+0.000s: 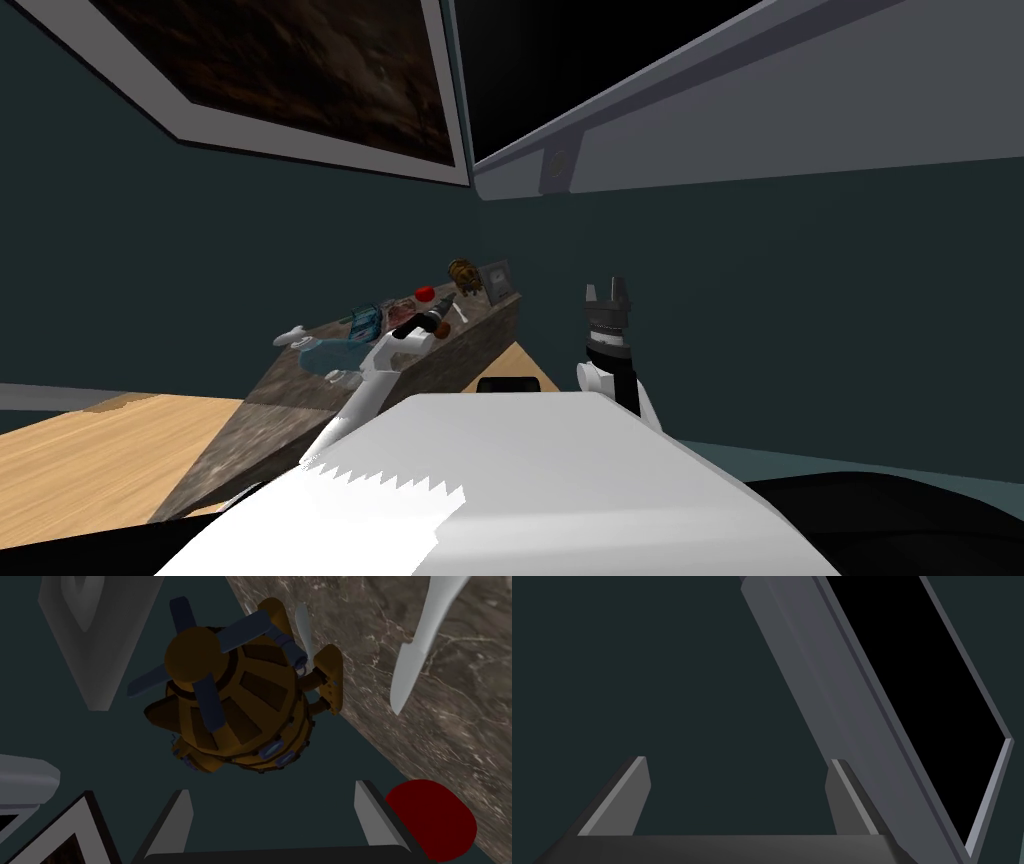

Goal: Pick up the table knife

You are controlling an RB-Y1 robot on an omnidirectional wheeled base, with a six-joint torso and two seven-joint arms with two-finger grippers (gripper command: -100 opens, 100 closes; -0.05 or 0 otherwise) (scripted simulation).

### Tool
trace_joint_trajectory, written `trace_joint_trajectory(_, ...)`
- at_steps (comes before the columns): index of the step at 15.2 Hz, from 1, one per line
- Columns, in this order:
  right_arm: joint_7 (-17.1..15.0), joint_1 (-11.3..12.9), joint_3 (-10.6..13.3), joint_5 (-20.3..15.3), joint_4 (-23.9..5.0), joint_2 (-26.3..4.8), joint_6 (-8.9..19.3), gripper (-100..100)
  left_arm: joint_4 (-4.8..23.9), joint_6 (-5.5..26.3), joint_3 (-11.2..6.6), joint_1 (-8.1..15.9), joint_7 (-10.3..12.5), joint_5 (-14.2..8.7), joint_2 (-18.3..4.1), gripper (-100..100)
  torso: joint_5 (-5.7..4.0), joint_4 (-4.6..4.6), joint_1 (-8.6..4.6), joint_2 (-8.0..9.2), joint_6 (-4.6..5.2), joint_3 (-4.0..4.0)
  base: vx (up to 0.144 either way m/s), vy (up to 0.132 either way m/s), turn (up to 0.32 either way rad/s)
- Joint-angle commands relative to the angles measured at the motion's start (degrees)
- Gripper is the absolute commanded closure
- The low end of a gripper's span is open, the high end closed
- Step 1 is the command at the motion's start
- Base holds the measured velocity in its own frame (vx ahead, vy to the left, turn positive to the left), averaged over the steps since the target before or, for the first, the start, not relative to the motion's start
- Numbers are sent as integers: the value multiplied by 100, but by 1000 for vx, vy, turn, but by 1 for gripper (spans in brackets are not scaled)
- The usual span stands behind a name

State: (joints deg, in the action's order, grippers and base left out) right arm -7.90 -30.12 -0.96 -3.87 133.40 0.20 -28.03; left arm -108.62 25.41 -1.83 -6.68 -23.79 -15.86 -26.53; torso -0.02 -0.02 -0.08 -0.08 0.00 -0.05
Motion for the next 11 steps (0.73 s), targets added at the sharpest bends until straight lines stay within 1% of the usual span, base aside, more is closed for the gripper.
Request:
trace_joint_trajectory(1,0,0,0,0,0,0,0,0,42,182,-7,28,-18,-30,-37,-100,0,0,0,0,0,0,9,-6,10)
trace_joint_trajectory(2,0,0,0,0,0,0,0,0,260,378,-35,211,-143,-139,-170,-100,0,0,2,2,-1,1,17,-14,-89)
trace_joint_trajectory(4,0,0,0,0,0,0,0,0,260,592,-35,211,-143,-139,-170,-100,0,0,-1,-1,2,-1,21,-16,-90)
trace_joint_trajectory(5,0,0,0,0,0,0,0,0,260,624,-35,211,-143,-139,-170,-100,0,0,0,-1,0,0,11,-4,8)
trace_joint_trajectory(6,0,0,0,0,0,0,0,0,480,797,-63,393,-269,-250,-302,-100,0,0,2,1,-1,1,19,-14,-81)
trace_joint_trajectory(8,0,0,0,0,0,0,0,0,480,1013,-63,393,-269,-250,-302,-100,0,0,0,-2,2,-1,21,-14,-82)
trace_joint_trajectory(9,0,0,0,0,0,0,0,0,480,1069,-63,393,-269,-250,-302,-100,0,0,1,-1,0,-1,10,-5,-4)
trace_joint_trajectory(10,0,0,0,0,0,0,0,0,700,1225,-90,574,-394,-360,-430,-100,0,0,2,2,-1,1,16,-13,-94)
trace_joint_trajectory(11,0,0,0,0,0,0,0,0,700,1346,-90,574,-394,-360,-430,-100,0,1,1,1,2,1,22,-17,-123)
